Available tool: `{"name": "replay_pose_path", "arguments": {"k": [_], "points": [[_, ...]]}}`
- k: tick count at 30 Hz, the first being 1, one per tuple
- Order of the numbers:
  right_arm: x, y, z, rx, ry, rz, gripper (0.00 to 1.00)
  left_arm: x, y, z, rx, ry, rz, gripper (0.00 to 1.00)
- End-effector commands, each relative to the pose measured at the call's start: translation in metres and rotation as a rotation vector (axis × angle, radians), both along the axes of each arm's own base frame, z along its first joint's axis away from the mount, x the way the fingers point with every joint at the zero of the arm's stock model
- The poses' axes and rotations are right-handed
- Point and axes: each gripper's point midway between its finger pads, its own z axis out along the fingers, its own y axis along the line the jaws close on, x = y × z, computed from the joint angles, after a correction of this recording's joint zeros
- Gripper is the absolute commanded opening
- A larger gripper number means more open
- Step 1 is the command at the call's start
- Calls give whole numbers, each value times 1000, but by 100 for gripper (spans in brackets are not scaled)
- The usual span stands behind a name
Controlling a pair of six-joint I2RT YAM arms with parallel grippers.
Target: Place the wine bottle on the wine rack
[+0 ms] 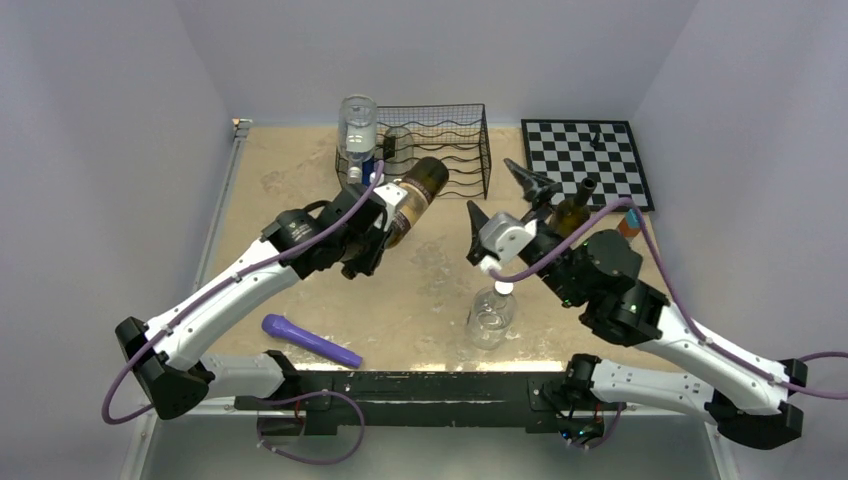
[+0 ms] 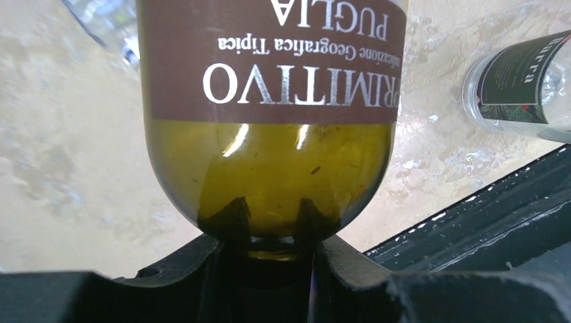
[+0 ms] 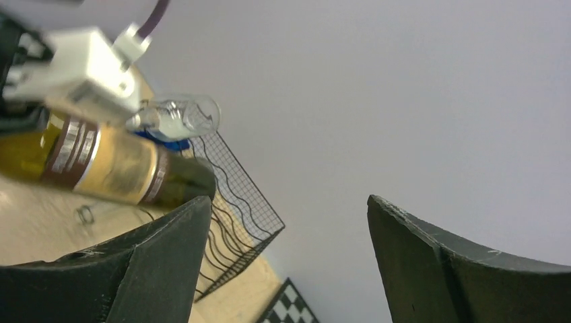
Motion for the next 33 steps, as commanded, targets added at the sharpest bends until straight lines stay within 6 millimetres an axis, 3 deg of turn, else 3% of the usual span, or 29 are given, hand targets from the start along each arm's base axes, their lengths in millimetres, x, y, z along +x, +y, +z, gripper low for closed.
{"name": "replay_pose_path", "arguments": {"k": [1, 12, 20, 25, 33], "points": [[-2, -25, 17, 276, 196, -58, 88, 10, -34, 9, -253, -33, 75, 0], [-11, -34, -5, 387, 354, -53, 89, 26, -50, -65, -283, 9, 187, 0], [-31, -35, 1, 478, 420, 59, 91, 57, -87, -96, -304, 73, 214, 0], [-38, -45, 4, 494, 417, 68, 91, 74, -100, -105, -303, 78, 219, 0], [-42, -53, -1, 493, 428, 61, 91, 98, -114, -104, -319, 32, 229, 0]]}}
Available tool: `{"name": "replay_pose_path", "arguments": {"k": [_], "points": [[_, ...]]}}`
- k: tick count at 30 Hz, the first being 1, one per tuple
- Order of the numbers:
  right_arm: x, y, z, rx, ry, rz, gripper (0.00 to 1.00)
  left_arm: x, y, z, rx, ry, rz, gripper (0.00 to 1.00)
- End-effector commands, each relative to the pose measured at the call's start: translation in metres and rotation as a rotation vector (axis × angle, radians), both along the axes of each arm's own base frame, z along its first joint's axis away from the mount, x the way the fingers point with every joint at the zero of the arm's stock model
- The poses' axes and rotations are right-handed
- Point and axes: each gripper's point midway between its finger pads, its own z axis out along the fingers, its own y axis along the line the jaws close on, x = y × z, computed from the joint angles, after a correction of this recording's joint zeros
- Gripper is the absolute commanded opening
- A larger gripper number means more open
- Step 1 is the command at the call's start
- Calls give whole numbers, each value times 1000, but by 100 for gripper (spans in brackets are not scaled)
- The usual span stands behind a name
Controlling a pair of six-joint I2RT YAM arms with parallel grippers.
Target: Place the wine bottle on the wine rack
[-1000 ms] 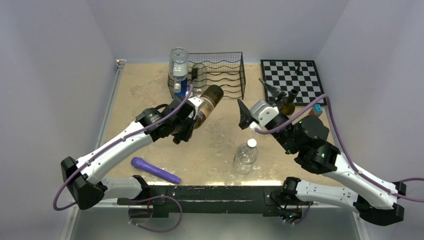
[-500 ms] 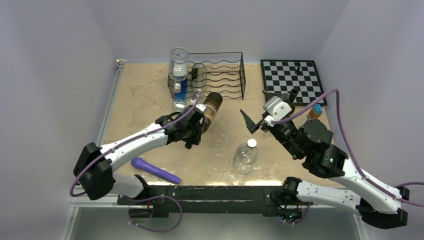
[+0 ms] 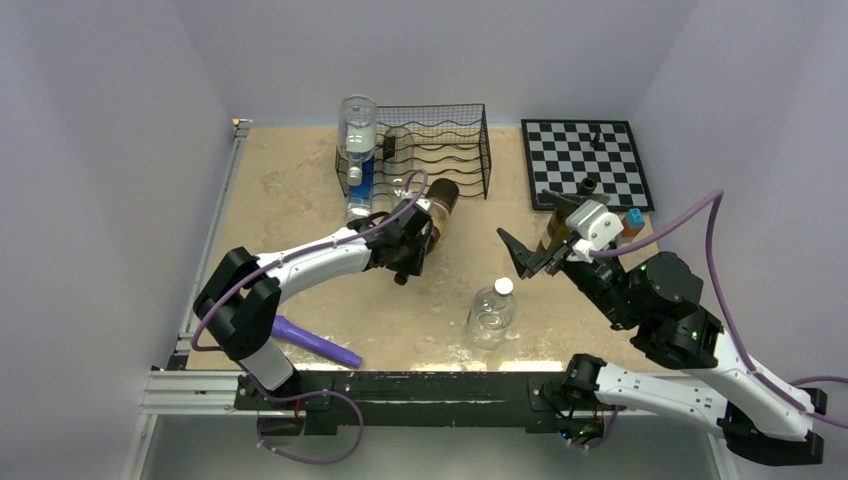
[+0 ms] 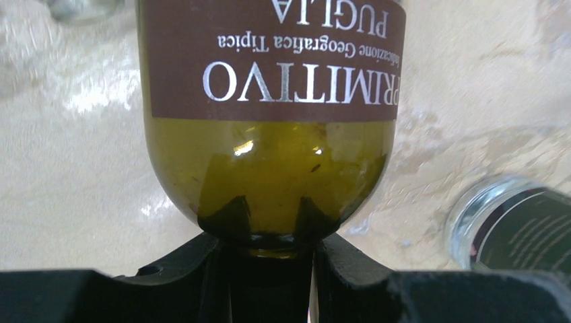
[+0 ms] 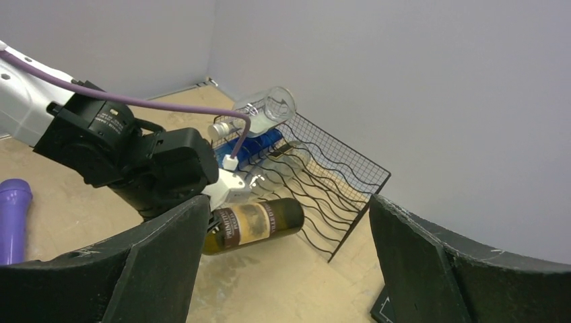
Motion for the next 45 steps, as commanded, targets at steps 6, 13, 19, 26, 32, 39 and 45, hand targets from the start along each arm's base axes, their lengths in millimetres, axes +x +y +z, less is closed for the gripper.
{"name": "replay_pose_path", "arguments": {"k": [6, 13, 19, 26, 32, 39, 45], "points": [[-7, -2, 9, 19, -28, 31, 91, 68, -41, 46, -170, -191, 79, 0], [-2, 2, 6, -43, -47, 22, 92, 86, -40, 43, -189, -219, 135, 0], [-3, 9, 3, -54, -33, 46, 92, 113, -47, 43, -233, -274, 214, 0], [-1, 7, -3, -61, -31, 33, 92, 157, -59, 40, -264, -353, 319, 0], [-1, -1, -10, -59, -32, 9, 93, 184, -72, 37, -287, -380, 322, 0], [1, -11, -19, -48, -18, -36, 93, 214, -73, 35, -313, -376, 355, 0], [5, -15, -23, -63, -18, -67, 93, 228, -62, 20, -322, -333, 432, 0]]}}
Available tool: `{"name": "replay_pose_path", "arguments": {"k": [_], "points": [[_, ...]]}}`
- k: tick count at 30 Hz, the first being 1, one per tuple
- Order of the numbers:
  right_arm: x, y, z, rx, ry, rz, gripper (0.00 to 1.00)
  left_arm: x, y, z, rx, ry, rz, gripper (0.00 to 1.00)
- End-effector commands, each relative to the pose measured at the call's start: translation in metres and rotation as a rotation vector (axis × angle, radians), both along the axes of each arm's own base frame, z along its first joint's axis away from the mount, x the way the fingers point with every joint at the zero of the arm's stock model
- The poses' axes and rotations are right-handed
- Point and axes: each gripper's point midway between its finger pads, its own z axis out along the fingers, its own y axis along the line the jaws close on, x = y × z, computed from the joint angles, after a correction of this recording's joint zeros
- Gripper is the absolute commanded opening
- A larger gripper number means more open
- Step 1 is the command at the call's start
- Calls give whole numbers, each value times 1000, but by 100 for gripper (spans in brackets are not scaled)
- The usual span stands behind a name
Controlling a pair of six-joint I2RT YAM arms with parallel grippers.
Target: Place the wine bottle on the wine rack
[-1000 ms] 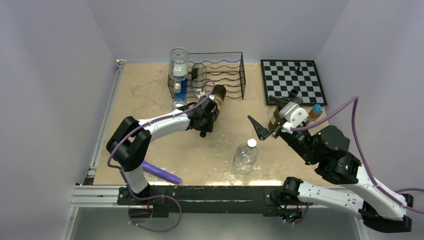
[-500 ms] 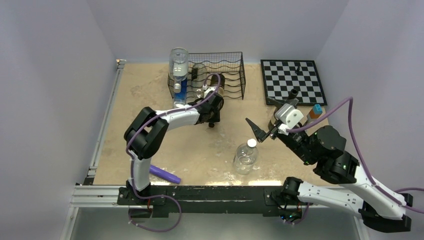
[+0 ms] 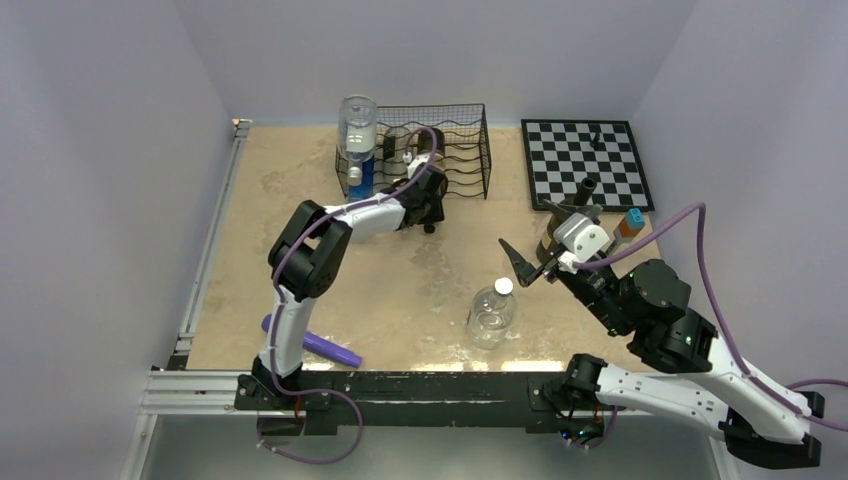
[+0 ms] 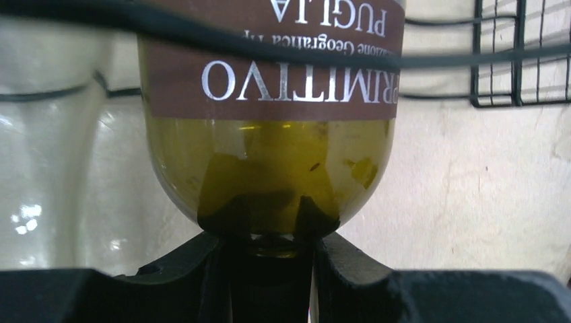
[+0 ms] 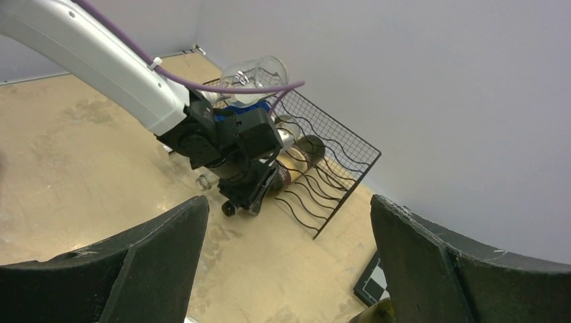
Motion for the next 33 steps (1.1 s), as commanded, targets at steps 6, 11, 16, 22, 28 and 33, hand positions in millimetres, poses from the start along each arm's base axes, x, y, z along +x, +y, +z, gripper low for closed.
{"name": "replay_pose_path", "arguments": {"k": [6, 11, 16, 22, 28, 33], "points": [[6, -10, 7, 19, -24, -59, 94, 59, -15, 54, -163, -149, 108, 0], [6, -11, 5, 18, -17, -63, 94, 65, -18, 43, -172, -98, 122, 0], [5, -13, 5, 26, -12, -68, 94, 65, -10, 33, -162, -50, 161, 17], [3, -13, 6, 47, -11, -58, 95, 55, -2, 22, -141, 8, 190, 56], [3, -14, 8, 41, -6, -58, 95, 51, -3, 27, -158, 19, 182, 74], [1, -16, 11, 53, 22, -60, 98, 42, -11, 49, -209, 5, 115, 99]]}}
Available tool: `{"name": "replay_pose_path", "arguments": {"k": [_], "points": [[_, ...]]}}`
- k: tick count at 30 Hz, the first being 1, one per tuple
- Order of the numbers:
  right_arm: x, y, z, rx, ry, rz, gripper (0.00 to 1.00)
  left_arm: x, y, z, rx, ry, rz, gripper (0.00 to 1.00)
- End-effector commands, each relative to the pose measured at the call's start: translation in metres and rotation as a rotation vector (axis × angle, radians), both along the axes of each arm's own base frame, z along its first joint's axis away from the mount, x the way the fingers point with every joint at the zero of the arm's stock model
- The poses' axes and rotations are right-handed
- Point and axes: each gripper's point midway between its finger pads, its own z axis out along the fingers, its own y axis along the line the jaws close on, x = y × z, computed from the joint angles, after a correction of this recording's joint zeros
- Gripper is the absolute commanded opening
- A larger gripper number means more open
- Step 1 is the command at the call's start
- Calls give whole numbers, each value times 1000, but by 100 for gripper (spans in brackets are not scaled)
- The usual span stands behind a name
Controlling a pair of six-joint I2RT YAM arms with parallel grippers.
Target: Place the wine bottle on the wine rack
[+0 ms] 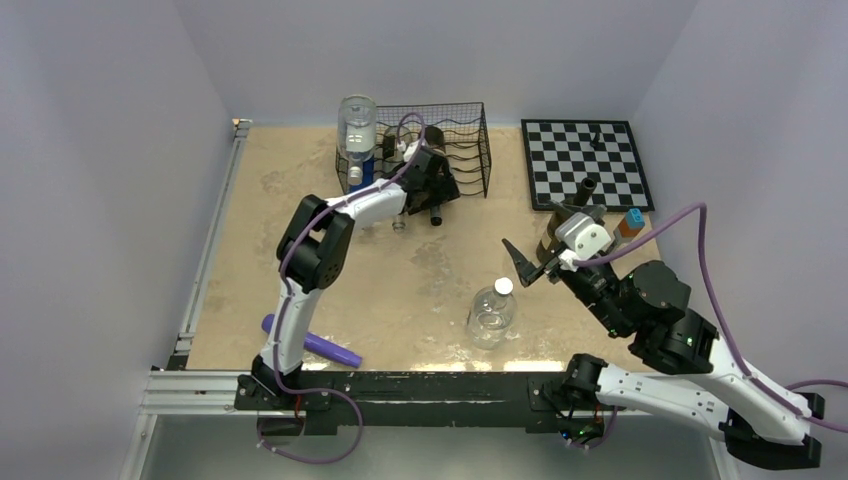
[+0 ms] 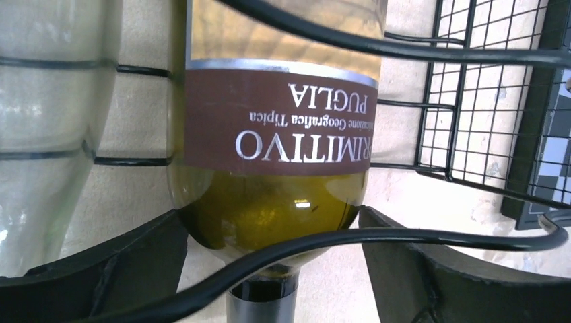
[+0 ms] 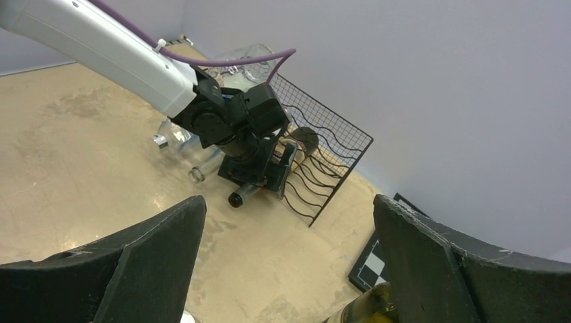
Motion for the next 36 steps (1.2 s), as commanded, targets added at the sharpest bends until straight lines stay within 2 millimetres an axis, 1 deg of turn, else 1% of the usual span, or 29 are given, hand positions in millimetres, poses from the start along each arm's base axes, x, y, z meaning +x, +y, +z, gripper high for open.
{"name": "replay_pose_path", "arguments": {"k": [1, 4, 9, 11, 13, 17, 18, 19, 21, 22, 23, 25, 30, 32, 33, 34, 35, 36], "points": [[-1, -9, 17, 56, 25, -24, 99, -1, -4, 43, -77, -51, -46, 99], [-3, -15, 19, 43, 113, -51, 99, -16, -15, 65, -132, -65, -120, 99], [3, -37, 27, 26, 243, -187, 99, -50, -11, 102, -166, -121, -187, 99], [8, -43, 24, 25, 299, -246, 99, -65, -12, 120, -182, -148, -228, 99], [14, -52, 17, 60, 375, -315, 98, -80, -8, 134, -170, -167, -247, 99], [31, -73, -2, 109, 478, -478, 98, -99, 21, 156, -89, -233, -193, 99], [35, -78, -9, 107, 501, -516, 98, -104, 30, 170, -82, -270, -181, 99], [40, -83, -13, 111, 519, -555, 97, -108, 36, 170, -66, -277, -180, 99], [49, -93, -24, 101, 561, -630, 96, -116, 51, 183, -40, -322, -177, 99], [54, -97, -31, 91, 586, -663, 96, -121, 59, 194, -31, -355, -174, 99], [58, -101, -36, 90, 606, -691, 94, -124, 65, 201, -18, -379, -175, 99], [69, -109, -46, 87, 637, -749, 92, -132, 77, 211, 6, -415, -176, 99], [100, -126, -68, 101, 711, -857, 88, -151, 97, 227, 17, -466, -175, 99], [111, -138, -73, 126, 722, -919, 86, -159, 104, 232, 10, -478, -167, 99], [116, -142, -75, 141, 729, -934, 86, -163, 108, 233, 9, -479, -162, 99], [121, -145, -78, 155, 737, -940, 85, -166, 113, 231, 16, -470, -147, 99], [126, -147, -80, 164, 740, -947, 84, -170, 121, 233, 16, -468, -122, 99], [131, -148, -82, 171, 739, -945, 82, -173, 127, 230, 27, -459, -105, 99]]}}
